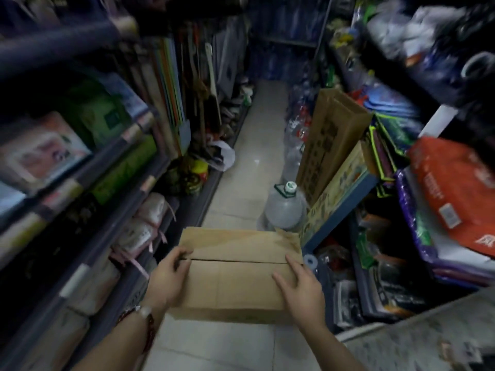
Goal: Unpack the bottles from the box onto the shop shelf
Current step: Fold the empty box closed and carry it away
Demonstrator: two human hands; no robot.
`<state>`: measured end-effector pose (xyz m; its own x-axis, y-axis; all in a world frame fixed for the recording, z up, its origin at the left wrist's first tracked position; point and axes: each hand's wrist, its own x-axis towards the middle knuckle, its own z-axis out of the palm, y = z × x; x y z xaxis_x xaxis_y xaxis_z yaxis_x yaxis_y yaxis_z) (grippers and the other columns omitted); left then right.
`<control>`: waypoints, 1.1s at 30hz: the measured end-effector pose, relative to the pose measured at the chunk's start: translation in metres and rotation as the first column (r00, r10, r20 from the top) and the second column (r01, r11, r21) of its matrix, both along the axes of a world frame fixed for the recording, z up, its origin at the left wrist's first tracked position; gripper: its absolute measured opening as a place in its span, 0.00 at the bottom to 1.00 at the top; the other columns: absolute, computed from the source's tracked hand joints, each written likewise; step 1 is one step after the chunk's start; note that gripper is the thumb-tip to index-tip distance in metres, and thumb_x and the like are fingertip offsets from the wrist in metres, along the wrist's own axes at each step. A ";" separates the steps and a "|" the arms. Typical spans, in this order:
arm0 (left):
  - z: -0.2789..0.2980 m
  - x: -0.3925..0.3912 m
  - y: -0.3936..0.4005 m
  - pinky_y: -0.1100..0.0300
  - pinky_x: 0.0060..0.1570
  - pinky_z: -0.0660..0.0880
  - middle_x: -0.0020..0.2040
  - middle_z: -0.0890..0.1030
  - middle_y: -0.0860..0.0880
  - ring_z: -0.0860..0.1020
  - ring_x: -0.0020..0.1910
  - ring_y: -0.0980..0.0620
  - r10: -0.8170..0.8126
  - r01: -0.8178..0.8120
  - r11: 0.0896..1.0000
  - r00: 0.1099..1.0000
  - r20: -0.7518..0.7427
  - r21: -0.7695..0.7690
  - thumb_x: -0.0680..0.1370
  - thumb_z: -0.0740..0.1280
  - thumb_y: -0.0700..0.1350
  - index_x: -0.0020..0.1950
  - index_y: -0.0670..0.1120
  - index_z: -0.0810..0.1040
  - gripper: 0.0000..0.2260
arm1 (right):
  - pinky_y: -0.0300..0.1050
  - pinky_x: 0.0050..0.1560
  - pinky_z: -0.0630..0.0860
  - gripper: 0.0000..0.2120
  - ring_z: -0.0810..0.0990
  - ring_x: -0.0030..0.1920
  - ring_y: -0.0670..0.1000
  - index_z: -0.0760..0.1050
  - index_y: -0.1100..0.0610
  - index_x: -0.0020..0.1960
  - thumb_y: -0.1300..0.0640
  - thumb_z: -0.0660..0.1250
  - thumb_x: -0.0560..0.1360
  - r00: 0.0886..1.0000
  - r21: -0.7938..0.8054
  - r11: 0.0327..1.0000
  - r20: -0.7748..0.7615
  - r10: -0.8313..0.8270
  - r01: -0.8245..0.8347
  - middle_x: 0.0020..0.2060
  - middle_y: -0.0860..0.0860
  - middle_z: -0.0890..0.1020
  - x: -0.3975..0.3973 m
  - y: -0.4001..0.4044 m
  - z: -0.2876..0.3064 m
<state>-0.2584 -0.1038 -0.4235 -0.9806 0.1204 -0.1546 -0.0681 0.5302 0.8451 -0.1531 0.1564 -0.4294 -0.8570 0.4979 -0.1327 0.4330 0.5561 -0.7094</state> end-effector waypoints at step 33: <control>-0.042 -0.462 0.121 0.60 0.51 0.65 0.59 0.79 0.48 0.73 0.52 0.52 0.004 0.022 0.989 0.985 0.172 -0.149 0.79 0.62 0.43 0.58 0.48 0.77 0.09 | 0.50 0.62 0.74 0.28 0.75 0.63 0.56 0.68 0.48 0.71 0.41 0.67 0.74 0.989 -0.013 0.999 0.141 -0.045 0.048 0.66 0.55 0.75 -0.451 0.106 -0.046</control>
